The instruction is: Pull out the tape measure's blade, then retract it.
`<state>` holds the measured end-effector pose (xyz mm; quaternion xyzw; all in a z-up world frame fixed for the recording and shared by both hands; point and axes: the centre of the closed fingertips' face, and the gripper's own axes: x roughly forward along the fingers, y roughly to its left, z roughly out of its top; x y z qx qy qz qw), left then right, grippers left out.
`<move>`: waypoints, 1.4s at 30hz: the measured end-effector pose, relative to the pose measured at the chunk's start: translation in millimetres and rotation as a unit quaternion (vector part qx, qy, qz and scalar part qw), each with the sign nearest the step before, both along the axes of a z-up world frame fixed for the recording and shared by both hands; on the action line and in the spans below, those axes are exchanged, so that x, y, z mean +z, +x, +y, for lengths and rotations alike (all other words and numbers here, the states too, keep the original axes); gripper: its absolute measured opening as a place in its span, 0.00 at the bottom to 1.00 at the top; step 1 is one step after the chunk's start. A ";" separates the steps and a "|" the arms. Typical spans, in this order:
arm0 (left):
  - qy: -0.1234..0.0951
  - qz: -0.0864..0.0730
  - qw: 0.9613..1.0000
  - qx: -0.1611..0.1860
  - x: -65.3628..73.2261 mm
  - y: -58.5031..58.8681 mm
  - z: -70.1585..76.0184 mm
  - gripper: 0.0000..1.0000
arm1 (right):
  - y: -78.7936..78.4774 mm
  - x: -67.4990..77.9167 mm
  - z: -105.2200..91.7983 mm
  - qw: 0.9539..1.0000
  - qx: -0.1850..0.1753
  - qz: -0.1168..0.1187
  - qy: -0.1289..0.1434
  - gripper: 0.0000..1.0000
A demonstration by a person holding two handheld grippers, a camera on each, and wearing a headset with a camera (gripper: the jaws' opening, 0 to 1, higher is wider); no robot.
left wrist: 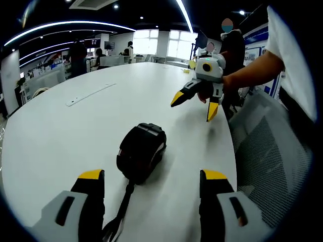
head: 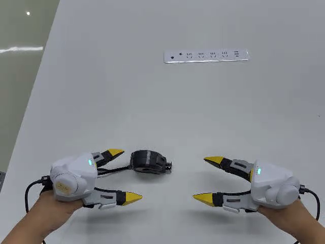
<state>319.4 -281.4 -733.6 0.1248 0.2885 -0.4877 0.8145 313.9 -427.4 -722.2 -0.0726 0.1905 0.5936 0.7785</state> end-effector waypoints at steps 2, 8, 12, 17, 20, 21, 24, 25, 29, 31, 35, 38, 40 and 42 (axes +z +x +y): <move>0.003 0.000 1.000 -0.004 -0.7 2.0 -0.1 0.75 | 0.8 -1.3 1.2 1.000 0.002 0.001 0.000 0.58; 0.010 0.002 1.000 -0.013 -4.2 7.4 -1.7 0.73 | 3.9 -3.3 4.2 1.000 0.007 0.003 0.002 0.57; 0.013 0.006 1.000 -0.018 -6.3 10.6 -2.8 0.71 | 6.0 -4.4 6.6 1.000 0.009 0.004 0.002 0.57; 0.014 0.008 1.000 -0.024 -9.6 13.8 -5.3 0.71 | 9.7 -4.9 11.5 1.000 0.011 0.005 0.004 0.56; 0.012 0.011 1.000 -0.026 -9.9 15.0 -7.0 0.70 | 11.2 -5.3 14.2 1.000 0.015 0.003 0.006 0.53; 0.013 0.012 0.999 -0.030 -11.5 15.2 -7.7 0.70 | 12.0 -5.9 15.6 1.000 0.016 0.005 0.007 0.53; 0.016 0.015 0.999 -0.033 -14.1 16.9 -7.9 0.69 | 13.2 -7.5 18.2 1.000 0.018 0.005 0.006 0.53; 0.016 0.015 0.999 -0.033 -14.2 17.3 -8.2 0.69 | 13.0 -7.4 18.9 1.000 0.020 0.006 0.007 0.52; 0.016 0.017 0.999 -0.038 -16.0 19.9 -10.1 0.68 | 13.7 -9.9 22.4 1.000 0.023 0.009 0.007 0.52; 0.016 0.019 0.999 -0.040 -17.4 21.4 -11.3 0.67 | 14.2 -11.5 23.4 1.000 0.025 0.010 0.007 0.52; 0.017 0.018 0.999 -0.043 -17.4 25.3 -13.9 0.67 | 15.6 -11.9 24.4 1.000 0.026 0.013 0.009 0.52; 0.017 0.019 0.999 -0.046 -19.1 27.1 -15.3 0.66 | 16.9 -12.9 24.9 1.000 0.026 0.014 0.009 0.52; 0.017 0.021 0.998 -0.048 -20.3 27.8 -16.1 0.65 | 17.6 -13.9 25.3 1.000 0.026 0.015 0.009 0.52; 0.020 0.022 0.998 -0.050 -21.9 28.6 -16.6 0.64 | 18.4 -15.5 26.1 0.999 0.026 0.017 0.010 0.52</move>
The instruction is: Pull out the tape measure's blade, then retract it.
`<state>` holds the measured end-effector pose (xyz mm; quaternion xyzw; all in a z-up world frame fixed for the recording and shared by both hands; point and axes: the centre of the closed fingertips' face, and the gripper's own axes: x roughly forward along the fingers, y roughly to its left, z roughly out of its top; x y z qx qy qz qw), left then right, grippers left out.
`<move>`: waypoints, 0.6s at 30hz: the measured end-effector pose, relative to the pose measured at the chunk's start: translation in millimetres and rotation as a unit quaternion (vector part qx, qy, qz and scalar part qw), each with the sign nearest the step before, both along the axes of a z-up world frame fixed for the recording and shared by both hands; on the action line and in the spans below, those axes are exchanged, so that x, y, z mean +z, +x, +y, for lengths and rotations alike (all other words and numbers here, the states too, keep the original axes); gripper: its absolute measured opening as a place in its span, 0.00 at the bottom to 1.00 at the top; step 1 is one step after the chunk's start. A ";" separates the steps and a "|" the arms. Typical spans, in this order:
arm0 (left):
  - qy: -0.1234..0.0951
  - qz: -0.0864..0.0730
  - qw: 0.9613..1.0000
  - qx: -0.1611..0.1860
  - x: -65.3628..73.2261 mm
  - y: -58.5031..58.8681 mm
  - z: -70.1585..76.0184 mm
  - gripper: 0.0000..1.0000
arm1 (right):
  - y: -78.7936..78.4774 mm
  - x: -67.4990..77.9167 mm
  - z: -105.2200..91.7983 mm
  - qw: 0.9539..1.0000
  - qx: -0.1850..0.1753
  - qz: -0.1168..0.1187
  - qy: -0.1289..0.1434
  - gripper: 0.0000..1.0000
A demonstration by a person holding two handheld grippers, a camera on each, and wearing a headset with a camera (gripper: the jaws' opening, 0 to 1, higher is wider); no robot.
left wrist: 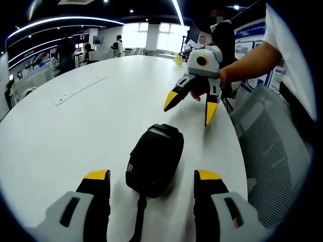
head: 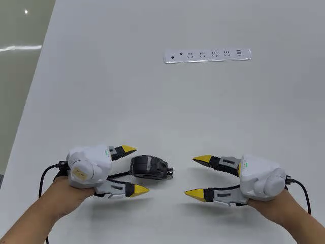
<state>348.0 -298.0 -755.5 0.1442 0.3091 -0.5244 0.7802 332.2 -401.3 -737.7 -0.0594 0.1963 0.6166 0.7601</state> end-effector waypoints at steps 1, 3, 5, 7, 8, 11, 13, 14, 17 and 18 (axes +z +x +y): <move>-0.001 0.002 1.000 0.000 -0.3 0.3 -0.6 0.64 | 0.4 -0.7 0.5 1.000 0.000 0.000 0.000 0.52; 0.000 0.002 1.000 -0.002 -0.2 0.3 -1.1 0.63 | 1.2 -1.4 1.4 1.000 0.000 0.001 0.001 0.52; 0.002 0.003 1.000 -0.004 -1.2 1.0 -1.4 0.63 | 2.5 -1.3 2.6 1.000 0.000 -0.001 0.001 0.52; 0.001 0.005 1.000 -0.003 -1.3 2.5 -1.6 0.62 | 3.3 -1.4 4.1 1.000 0.000 0.000 0.001 0.52; 0.001 0.005 1.000 -0.002 -1.6 2.8 -1.8 0.62 | 3.7 -1.2 4.6 1.000 0.000 0.000 0.002 0.52; 0.002 0.007 1.000 -0.005 -2.8 2.5 -4.0 0.60 | 6.0 -2.0 6.4 1.000 -0.001 0.002 0.005 0.52; 0.002 0.008 1.000 -0.006 -4.0 2.9 -4.7 0.60 | 6.5 -2.5 7.5 1.000 -0.001 0.002 0.005 0.52; 0.002 0.008 1.000 -0.006 -4.4 3.3 -5.2 0.60 | 6.1 -2.1 8.9 1.000 0.001 0.002 0.005 0.52; 0.003 0.008 1.000 -0.007 -5.2 5.1 -5.7 0.59 | 6.5 -3.2 10.2 1.000 0.003 0.003 0.005 0.52; 0.002 0.009 1.000 -0.008 -5.4 5.5 -6.0 0.59 | 6.8 -3.7 10.5 1.000 0.003 0.003 0.005 0.51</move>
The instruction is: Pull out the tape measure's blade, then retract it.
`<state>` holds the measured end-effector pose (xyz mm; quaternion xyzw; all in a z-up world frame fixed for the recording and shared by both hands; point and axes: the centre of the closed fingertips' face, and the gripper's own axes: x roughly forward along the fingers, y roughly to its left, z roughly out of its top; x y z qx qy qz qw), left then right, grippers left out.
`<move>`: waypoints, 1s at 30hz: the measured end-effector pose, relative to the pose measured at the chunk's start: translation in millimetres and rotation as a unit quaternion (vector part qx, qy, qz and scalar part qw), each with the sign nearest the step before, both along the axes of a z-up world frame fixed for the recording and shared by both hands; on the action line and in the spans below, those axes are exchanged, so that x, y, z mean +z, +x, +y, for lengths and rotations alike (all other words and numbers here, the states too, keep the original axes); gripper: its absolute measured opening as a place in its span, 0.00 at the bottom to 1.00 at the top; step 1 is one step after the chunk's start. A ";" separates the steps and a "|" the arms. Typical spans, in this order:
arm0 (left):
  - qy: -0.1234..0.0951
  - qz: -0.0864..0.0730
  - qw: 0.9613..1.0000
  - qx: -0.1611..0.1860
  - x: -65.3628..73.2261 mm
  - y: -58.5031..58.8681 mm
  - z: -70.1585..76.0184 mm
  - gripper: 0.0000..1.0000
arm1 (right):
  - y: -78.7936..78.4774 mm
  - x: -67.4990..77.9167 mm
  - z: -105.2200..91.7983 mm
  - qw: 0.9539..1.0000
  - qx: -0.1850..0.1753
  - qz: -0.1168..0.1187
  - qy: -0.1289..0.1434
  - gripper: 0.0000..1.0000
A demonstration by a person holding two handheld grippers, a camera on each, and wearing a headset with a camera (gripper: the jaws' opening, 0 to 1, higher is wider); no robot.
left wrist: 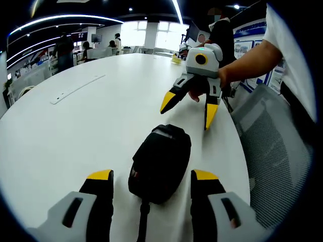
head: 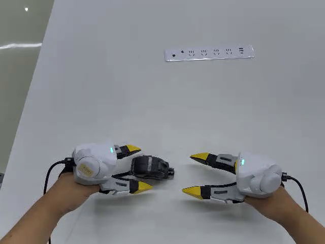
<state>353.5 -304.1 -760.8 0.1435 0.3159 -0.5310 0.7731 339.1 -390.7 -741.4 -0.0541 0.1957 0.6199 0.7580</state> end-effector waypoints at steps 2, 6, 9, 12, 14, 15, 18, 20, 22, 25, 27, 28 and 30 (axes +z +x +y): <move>-0.001 0.000 1.000 -0.001 -0.2 0.6 -0.6 0.58 | 0.6 -0.7 0.4 1.000 0.000 0.001 0.000 0.51; 0.000 0.004 1.000 -0.001 -2.3 2.1 -1.0 0.57 | 1.8 -2.0 1.8 1.000 0.000 0.002 0.000 0.51; 0.000 0.007 1.000 -0.003 -2.8 1.4 -2.5 0.53 | 3.0 -3.1 2.5 1.000 0.000 0.002 0.001 0.51; 0.000 0.009 1.000 -0.003 -4.4 1.2 -4.0 0.53 | 3.5 -3.2 3.8 1.000 -0.001 0.003 0.003 0.51; -0.002 0.012 1.000 -0.004 -4.9 0.9 -5.1 0.51 | 3.6 -4.0 4.5 1.000 0.000 0.003 0.002 0.51; -0.002 0.012 1.000 -0.005 -5.1 0.9 -5.7 0.50 | 3.5 -4.0 5.0 1.000 0.001 0.004 0.003 0.51; -0.001 0.013 1.000 -0.006 -5.3 1.3 -5.9 0.49 | 3.1 -4.7 5.4 1.000 0.003 0.004 0.002 0.51; -0.001 0.013 1.000 -0.010 -5.3 0.5 -6.2 0.45 | 3.4 -4.8 5.4 1.000 0.003 0.005 0.002 0.51; 0.001 0.011 1.000 -0.011 -6.2 0.9 -5.3 0.43 | 4.1 -4.7 5.5 1.000 0.002 0.005 0.003 0.51; 0.002 0.012 1.000 -0.010 -7.1 1.5 -4.5 0.42 | 4.0 -5.0 6.3 1.000 0.002 0.007 0.003 0.51; 0.001 0.012 1.000 -0.012 -7.3 0.9 -4.9 0.42 | 3.9 -6.1 6.5 1.000 0.003 0.006 0.002 0.51; 0.000 0.013 1.000 -0.013 -7.2 0.3 -5.2 0.41 | 3.7 -6.6 6.7 1.000 0.004 0.007 0.003 0.50; 0.000 0.014 1.000 -0.015 -7.2 -0.6 -5.8 0.39 | 3.8 -7.3 6.7 1.000 0.004 0.008 0.002 0.50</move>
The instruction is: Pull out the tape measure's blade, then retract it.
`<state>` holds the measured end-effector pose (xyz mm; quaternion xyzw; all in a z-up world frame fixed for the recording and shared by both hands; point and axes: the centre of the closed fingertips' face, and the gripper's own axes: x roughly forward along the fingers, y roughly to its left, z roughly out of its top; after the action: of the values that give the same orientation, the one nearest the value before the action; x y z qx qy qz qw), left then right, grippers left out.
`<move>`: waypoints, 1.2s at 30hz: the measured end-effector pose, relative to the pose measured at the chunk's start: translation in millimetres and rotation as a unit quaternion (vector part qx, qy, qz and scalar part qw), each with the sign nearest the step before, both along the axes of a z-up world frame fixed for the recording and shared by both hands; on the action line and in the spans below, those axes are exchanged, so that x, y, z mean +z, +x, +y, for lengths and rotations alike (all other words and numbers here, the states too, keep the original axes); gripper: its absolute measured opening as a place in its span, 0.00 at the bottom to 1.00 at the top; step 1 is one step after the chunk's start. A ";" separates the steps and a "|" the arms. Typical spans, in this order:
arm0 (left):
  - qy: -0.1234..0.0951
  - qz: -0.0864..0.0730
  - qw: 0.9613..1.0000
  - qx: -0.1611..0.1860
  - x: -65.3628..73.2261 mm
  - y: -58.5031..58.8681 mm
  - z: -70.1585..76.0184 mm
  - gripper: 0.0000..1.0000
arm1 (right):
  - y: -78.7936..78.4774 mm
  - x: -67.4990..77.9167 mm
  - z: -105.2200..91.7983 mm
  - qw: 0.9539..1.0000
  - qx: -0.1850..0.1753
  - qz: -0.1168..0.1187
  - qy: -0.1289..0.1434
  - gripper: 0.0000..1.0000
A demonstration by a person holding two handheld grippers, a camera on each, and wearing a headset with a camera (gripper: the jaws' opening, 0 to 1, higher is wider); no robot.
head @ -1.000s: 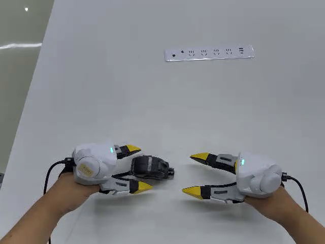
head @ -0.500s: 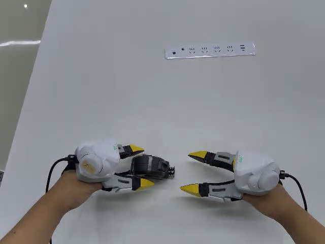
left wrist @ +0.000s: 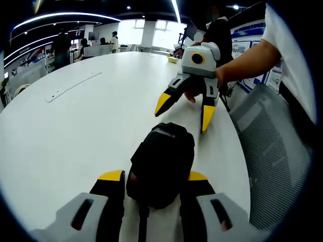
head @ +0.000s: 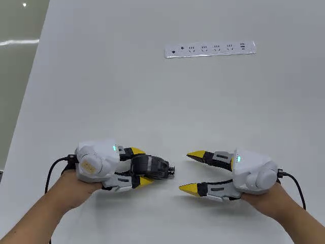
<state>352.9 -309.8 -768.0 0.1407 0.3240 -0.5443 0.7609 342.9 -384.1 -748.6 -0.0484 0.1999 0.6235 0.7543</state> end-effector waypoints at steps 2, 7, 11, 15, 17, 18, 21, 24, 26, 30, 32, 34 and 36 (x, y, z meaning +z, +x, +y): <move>0.000 0.001 1.000 -0.002 -0.5 -1.0 -0.5 0.38 | 0.1 0.0 0.3 1.000 0.000 0.001 0.000 0.50; -0.001 0.001 1.000 -0.002 -0.9 -1.2 -0.4 0.37 | 0.3 -0.5 0.5 1.000 0.000 0.002 0.000 0.50; -0.001 0.001 1.000 -0.004 -0.8 -1.4 -0.6 0.37 | 0.4 -0.7 0.3 1.000 0.000 0.002 0.000 0.50; 0.000 0.000 1.000 -0.004 -0.8 -1.6 -0.8 0.36 | 0.4 -1.2 0.2 1.000 0.000 0.002 -0.001 0.50; 0.001 -0.002 1.000 -0.007 -0.8 -1.8 -0.8 0.36 | 0.2 -1.6 0.1 1.000 0.000 0.002 -0.002 0.50; 0.002 -0.002 1.000 -0.008 -1.0 -1.8 -0.7 0.36 | -0.3 -1.6 0.2 1.000 0.001 0.002 0.000 0.50; 0.003 -0.003 1.000 -0.010 -1.5 -1.6 0.0 0.36 | -0.5 -2.4 0.3 1.000 0.002 0.002 -0.002 0.50; 0.004 -0.005 1.000 -0.012 -1.8 -1.8 0.1 0.35 | -0.1 -2.4 0.8 1.000 0.001 0.002 -0.001 0.50; 0.005 -0.006 1.000 -0.011 -1.9 -1.8 0.2 0.35 | 0.2 -3.5 1.4 1.000 0.003 0.000 -0.003 0.49; 0.006 -0.007 1.000 -0.011 -2.2 -1.7 0.3 0.35 | -0.6 -7.3 4.4 1.000 0.010 -0.002 -0.008 0.48; 0.007 -0.007 1.000 -0.012 -2.3 -1.7 0.4 0.35 | -1.4 -7.9 5.6 1.000 0.014 -0.004 -0.008 0.46; 0.007 -0.006 1.000 -0.012 -2.5 -1.8 0.3 0.35 | -1.0 -9.7 6.8 1.000 0.017 -0.006 -0.010 0.46; 0.007 -0.005 1.000 -0.012 -2.7 -1.9 0.5 0.35 | -0.2 -11.1 7.4 1.000 0.019 -0.006 -0.011 0.46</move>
<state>351.0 -309.3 -770.7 0.1531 0.3222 -0.5500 0.7551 342.7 -376.7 -759.8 -0.0641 0.2008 0.6353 0.7429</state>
